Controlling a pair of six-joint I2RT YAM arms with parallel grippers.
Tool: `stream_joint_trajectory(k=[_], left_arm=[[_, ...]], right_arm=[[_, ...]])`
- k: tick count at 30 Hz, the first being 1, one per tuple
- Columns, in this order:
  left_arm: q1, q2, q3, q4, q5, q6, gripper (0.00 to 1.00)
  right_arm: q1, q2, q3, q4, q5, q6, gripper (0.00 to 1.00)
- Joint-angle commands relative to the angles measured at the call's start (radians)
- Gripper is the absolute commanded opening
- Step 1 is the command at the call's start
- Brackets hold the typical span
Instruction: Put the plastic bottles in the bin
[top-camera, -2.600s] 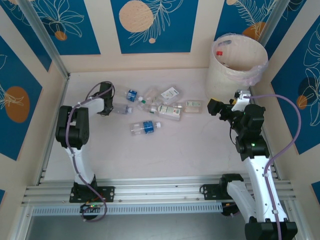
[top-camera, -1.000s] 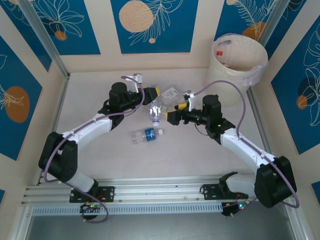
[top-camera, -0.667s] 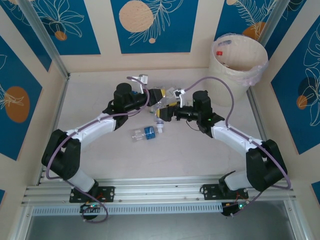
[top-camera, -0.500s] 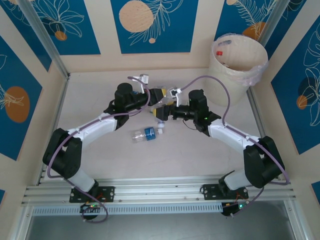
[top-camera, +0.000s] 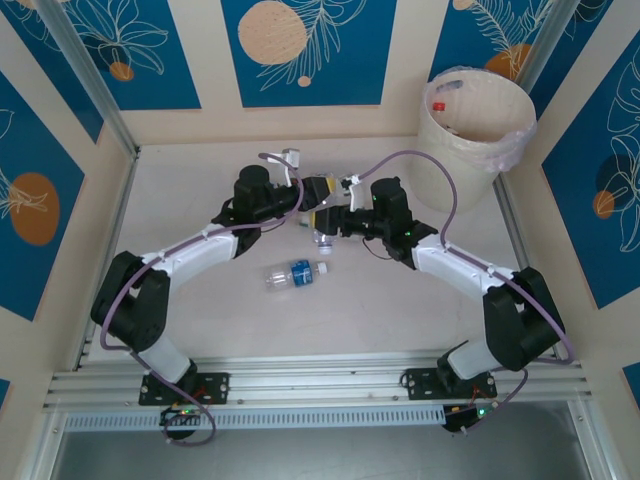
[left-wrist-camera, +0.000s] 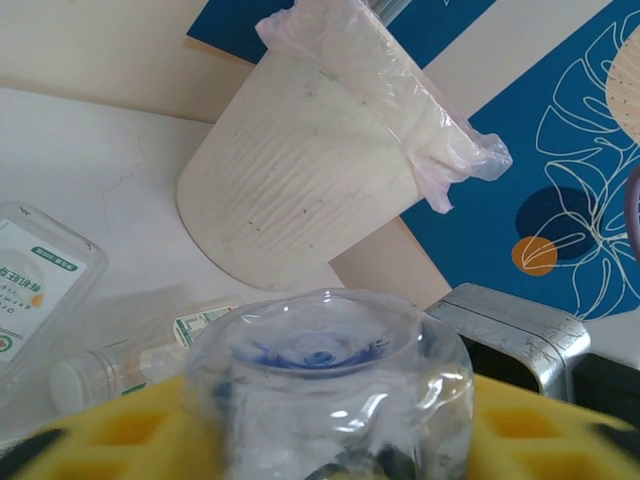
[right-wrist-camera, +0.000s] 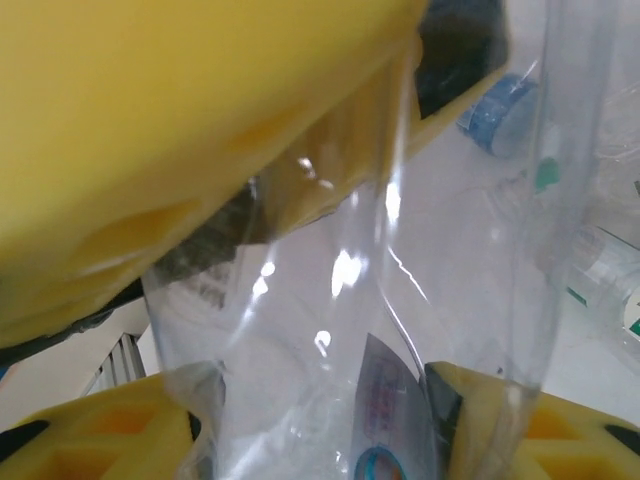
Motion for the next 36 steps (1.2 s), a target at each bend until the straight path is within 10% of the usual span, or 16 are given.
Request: stream_joint_trajectory(k=[1, 7, 17, 23, 36], left_arm=[[-0.012, -0.016, 0.047, -0.009, -0.004, -0.002, 0.67], [-0.011, -0.063, 0.022, -0.043, -0.045, 0.032, 1.00], [-0.005, -0.158, -0.069, -0.041, -0.179, 0.125, 1.00], [-0.002, -0.200, -0.104, -0.242, -0.494, 0.162, 1.00], [0.001, -0.266, -0.228, -0.236, -0.470, 0.228, 1.00]], right_arm=[[-0.012, -0.030, -0.004, -0.078, 0.069, -0.054, 0.47], [-0.032, -0.061, -0.005, -0.148, 0.115, -0.090, 0.42], [-0.085, -0.112, 0.000, -0.264, 0.234, -0.141, 0.40], [-0.144, -0.170, -0.002, -0.338, 0.310, -0.168, 0.38], [-0.342, -0.229, 0.152, -0.353, 0.327, -0.237, 0.38]])
